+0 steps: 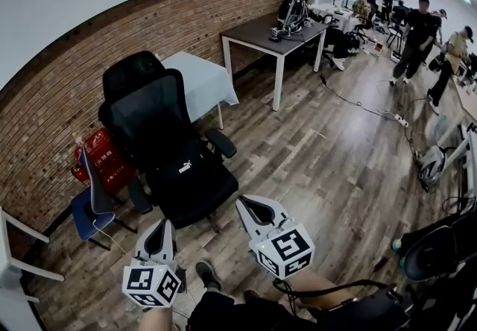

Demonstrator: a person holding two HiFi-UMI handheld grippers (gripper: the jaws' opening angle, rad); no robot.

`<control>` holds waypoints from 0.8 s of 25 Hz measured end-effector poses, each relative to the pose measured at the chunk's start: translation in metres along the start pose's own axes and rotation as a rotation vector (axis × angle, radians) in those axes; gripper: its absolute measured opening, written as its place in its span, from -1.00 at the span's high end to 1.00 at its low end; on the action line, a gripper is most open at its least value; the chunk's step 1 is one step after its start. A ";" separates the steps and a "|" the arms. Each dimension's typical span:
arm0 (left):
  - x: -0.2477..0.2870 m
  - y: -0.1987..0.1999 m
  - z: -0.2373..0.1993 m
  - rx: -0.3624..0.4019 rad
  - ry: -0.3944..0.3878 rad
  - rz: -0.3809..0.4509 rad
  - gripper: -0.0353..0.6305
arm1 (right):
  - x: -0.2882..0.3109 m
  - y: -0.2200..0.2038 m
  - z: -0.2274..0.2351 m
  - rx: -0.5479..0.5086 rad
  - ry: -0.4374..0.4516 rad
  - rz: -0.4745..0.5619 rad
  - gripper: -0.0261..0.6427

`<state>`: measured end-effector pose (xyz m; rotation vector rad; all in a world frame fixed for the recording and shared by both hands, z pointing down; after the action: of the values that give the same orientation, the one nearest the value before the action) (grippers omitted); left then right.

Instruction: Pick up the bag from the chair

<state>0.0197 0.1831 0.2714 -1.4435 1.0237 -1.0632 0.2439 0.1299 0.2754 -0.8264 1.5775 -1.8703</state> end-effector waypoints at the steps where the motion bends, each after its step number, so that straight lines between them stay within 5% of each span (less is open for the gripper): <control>1: 0.006 0.000 -0.004 -0.007 -0.004 0.000 0.86 | 0.005 0.002 0.001 -0.009 -0.004 0.001 0.87; 20: 0.106 0.011 -0.149 -0.086 -0.074 0.060 0.86 | 0.157 0.029 -0.009 -0.080 -0.069 -0.037 0.87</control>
<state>-0.0988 0.0445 0.2828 -1.5009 1.0638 -0.9263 0.1339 0.0143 0.2625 -0.9514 1.6137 -1.7946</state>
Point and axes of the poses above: the fingertips, and each gripper's own axes: x forward along the fingers, z to its right, y out of its top, the point moved 6 cm from there along -x, backward along the fingers, and after that the axes turned 4 degrees about x, right-handed, at the moved point
